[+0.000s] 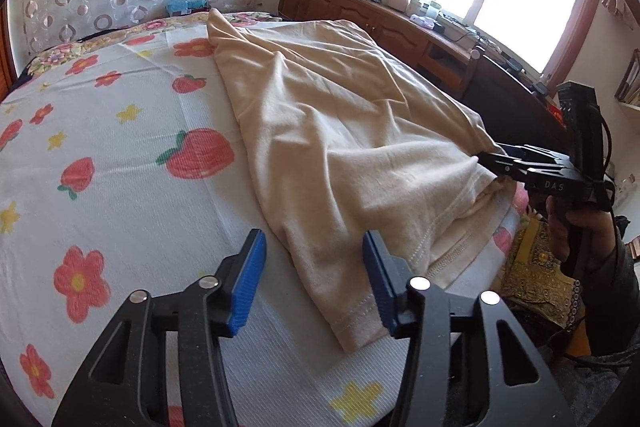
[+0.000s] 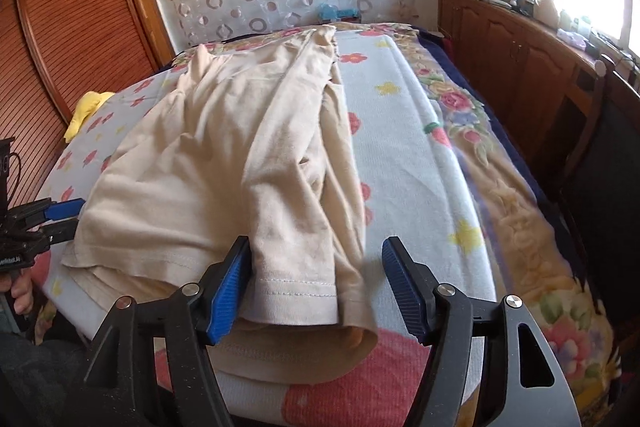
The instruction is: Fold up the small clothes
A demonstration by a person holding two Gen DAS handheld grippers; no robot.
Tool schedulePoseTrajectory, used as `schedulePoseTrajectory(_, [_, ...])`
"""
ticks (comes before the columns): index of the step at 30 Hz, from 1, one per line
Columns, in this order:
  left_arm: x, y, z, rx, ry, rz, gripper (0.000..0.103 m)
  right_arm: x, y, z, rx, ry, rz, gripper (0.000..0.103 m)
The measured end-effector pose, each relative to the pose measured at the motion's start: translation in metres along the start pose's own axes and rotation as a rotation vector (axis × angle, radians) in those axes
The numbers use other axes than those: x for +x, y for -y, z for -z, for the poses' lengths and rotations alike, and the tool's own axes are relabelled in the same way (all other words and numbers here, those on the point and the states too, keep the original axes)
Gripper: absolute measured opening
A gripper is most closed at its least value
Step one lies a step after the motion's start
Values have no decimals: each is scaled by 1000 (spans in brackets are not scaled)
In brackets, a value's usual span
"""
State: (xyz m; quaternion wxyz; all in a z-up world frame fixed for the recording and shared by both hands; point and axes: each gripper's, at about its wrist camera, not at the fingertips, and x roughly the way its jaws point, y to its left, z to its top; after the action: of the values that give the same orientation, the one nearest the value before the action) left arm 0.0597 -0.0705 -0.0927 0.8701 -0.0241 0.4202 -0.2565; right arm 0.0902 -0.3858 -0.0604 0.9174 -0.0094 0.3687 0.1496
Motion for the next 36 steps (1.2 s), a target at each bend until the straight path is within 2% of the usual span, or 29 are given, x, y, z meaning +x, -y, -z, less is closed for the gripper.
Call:
schedulePoseTrajectory(3, [-2,1,4,-3,-5,29,43,0,-5,4,-43,-16,-24,51])
schedulePoseTrajectory(4, [-2,2,5,-4,-7,37,42,0,-5,4,-45,-19,-46,37])
schedulePoseTrajectory(5, [-3,2,6,-7,-8,47,42,0,-5,6,-43,-23,-69,29])
schedulePoseTrajectory(6, [-3,3,7,-8,-10,59,39,1,-4,6,-42,-24,-82,26])
schedulePoseTrajectory(7, [-2,3,7,-9,-15,72,30,1,-4,6,-45,-24,-91,18])
schedulePoseTrajectory(8, [-1,3,8,-13,-28,98,23,1,-3,6,-46,-23,-110,16])
schedulePoseTrajectory(9, [0,4,8,-12,-36,107,11,2,-2,7,-43,-16,-125,15])
schedulePoseTrajectory(10, [-1,7,8,1,-36,109,3,2,-1,7,-39,-7,-133,13])
schedulePoseTrajectory(13, [-18,17,3,44,30,107,2,-10,6,7,-10,67,-180,12])
schedulePoseTrajectory(18, [-60,19,-24,30,178,110,2,-36,14,-7,38,194,-246,12])
schedulePoseTrajectory(21, [-74,12,-48,29,238,90,2,-42,15,-25,38,241,-268,12])
schedulePoseTrajectory(25, [-68,-11,-89,10,272,54,2,-41,19,-63,32,295,-277,12])
schedulePoseTrajectory(30, [-43,-48,-136,-35,279,-11,2,-10,22,-117,33,289,-260,12])
schedulePoseTrajectory(36, [0,-85,-185,-69,246,-59,2,59,23,-172,53,205,-237,12])
